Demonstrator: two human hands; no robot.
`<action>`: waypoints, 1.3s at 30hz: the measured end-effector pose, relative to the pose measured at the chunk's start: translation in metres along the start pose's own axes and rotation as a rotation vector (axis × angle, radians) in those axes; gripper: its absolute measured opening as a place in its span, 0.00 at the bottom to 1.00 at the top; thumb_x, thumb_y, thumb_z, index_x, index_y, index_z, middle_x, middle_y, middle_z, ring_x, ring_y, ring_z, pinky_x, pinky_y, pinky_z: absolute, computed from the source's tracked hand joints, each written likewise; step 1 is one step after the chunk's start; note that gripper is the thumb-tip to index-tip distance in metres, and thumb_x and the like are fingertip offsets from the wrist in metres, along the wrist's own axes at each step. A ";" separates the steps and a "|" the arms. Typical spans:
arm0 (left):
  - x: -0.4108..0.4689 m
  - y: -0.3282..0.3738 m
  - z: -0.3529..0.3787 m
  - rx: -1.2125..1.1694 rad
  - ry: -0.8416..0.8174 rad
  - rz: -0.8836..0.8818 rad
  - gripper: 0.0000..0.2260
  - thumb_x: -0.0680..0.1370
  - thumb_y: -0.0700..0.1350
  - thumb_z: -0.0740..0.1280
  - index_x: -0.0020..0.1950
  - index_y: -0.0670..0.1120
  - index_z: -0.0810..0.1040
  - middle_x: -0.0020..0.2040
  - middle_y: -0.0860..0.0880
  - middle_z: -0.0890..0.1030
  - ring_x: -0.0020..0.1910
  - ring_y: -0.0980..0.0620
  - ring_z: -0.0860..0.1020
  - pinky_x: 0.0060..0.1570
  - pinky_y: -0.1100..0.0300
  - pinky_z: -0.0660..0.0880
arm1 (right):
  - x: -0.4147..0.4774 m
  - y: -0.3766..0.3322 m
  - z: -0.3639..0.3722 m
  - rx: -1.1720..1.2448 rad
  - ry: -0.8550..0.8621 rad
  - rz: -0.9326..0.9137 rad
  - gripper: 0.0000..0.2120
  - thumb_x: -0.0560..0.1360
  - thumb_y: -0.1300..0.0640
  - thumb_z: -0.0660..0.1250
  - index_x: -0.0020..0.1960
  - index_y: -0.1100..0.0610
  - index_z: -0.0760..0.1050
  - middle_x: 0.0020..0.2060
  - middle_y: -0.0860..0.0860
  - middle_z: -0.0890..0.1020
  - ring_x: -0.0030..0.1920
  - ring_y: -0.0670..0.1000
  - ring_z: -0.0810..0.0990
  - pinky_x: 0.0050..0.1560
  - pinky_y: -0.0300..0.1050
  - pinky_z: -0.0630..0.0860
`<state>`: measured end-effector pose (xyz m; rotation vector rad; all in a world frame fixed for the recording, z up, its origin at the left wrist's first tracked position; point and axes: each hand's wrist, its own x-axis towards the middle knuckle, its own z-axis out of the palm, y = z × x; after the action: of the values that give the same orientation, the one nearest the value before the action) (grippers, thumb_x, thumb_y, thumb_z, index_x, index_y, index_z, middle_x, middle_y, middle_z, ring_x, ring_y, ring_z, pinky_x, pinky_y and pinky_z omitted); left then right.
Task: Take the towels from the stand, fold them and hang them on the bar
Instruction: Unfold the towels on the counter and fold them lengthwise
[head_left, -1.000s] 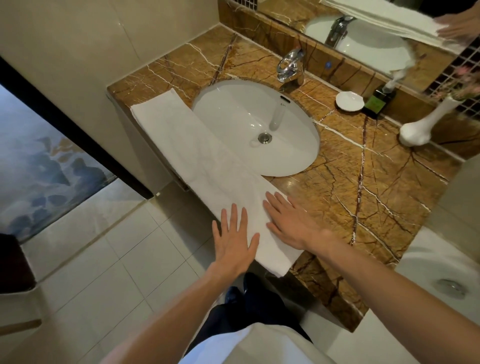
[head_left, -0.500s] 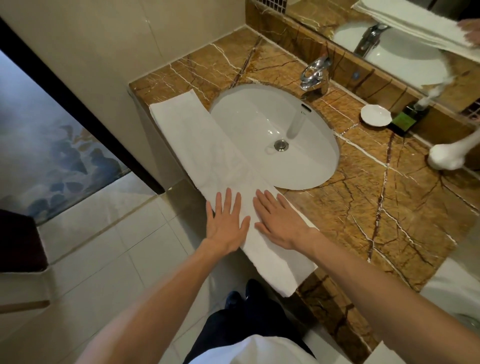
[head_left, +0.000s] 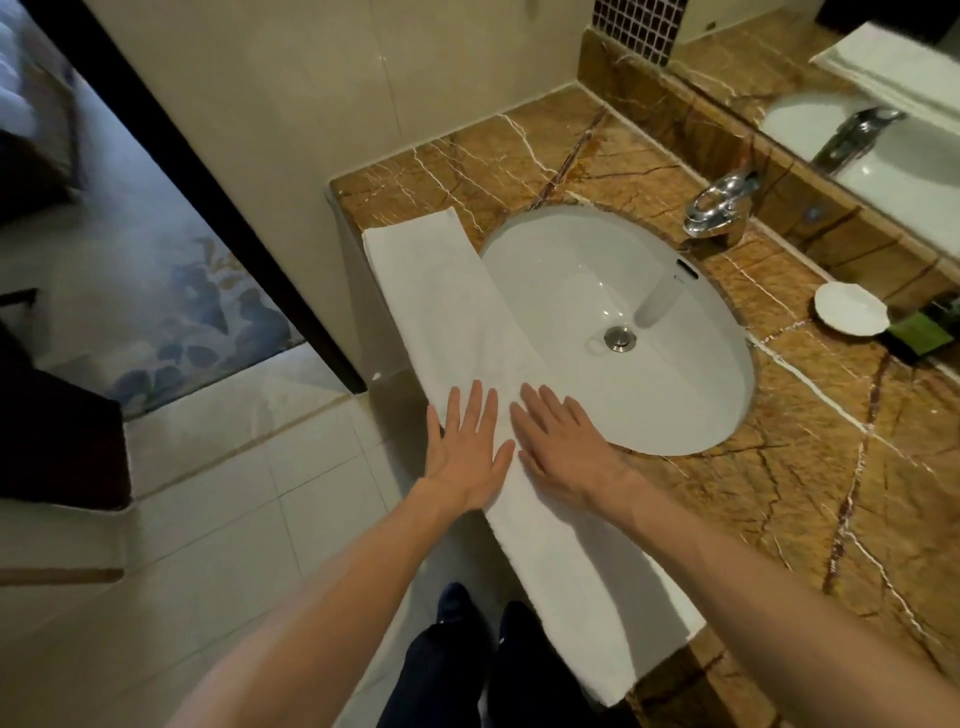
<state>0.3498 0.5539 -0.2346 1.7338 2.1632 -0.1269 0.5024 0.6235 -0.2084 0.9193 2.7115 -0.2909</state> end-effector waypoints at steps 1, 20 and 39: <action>0.005 -0.005 -0.002 0.009 -0.026 0.009 0.30 0.81 0.61 0.41 0.76 0.50 0.34 0.77 0.49 0.34 0.76 0.44 0.34 0.71 0.41 0.34 | 0.008 0.002 0.003 -0.008 -0.023 0.001 0.29 0.83 0.46 0.46 0.78 0.56 0.42 0.78 0.56 0.41 0.77 0.58 0.42 0.75 0.56 0.43; 0.121 -0.096 -0.044 0.069 -0.033 0.050 0.29 0.77 0.64 0.36 0.71 0.53 0.26 0.76 0.47 0.31 0.75 0.43 0.32 0.70 0.43 0.31 | 0.116 0.000 -0.002 -0.020 -0.032 0.135 0.32 0.81 0.39 0.41 0.77 0.52 0.34 0.76 0.55 0.35 0.76 0.58 0.35 0.73 0.54 0.33; 0.057 -0.070 -0.030 -1.426 0.194 -0.543 0.11 0.78 0.38 0.66 0.60 0.43 0.72 0.47 0.48 0.80 0.44 0.54 0.80 0.37 0.67 0.77 | 0.133 0.019 -0.036 0.780 0.146 0.567 0.09 0.75 0.57 0.64 0.50 0.62 0.70 0.46 0.56 0.75 0.48 0.58 0.74 0.44 0.46 0.67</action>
<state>0.2656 0.5986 -0.2373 0.3459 1.8471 1.1657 0.4059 0.7238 -0.2174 1.9050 2.2914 -1.2271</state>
